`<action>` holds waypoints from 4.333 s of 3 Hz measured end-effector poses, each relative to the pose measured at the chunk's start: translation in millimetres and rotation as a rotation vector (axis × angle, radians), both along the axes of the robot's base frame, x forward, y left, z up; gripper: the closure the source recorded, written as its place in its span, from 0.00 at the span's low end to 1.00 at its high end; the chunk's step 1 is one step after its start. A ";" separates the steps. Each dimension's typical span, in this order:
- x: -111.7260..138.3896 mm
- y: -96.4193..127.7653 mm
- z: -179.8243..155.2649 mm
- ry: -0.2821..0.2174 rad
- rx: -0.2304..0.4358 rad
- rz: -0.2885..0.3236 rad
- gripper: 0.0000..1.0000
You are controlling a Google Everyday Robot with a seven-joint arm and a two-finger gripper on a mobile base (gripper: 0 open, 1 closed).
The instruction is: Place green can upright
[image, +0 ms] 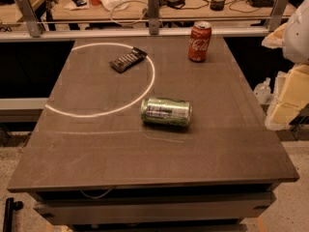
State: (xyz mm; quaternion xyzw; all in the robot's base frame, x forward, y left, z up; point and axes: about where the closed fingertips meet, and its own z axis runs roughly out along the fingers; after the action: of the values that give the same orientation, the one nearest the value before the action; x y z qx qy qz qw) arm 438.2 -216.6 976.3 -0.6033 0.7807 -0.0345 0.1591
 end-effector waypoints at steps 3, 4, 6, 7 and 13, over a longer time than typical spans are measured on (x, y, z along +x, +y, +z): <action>2.7 28.2 -10.1 0.004 0.010 0.090 0.00; 13.9 62.1 -32.6 0.039 0.001 0.157 0.00; 47.7 117.2 -70.7 0.095 -0.013 0.138 0.00; 59.1 136.1 -84.4 0.128 0.002 0.101 0.00; 74.3 170.5 -150.2 0.227 -0.014 0.119 0.17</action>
Offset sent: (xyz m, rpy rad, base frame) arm -0.0023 0.0044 -0.0034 -0.0111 0.0002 0.0419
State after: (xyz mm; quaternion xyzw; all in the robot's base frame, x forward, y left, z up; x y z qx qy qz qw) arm 512.5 -46.2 826.0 -0.6497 0.7562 0.0382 0.0674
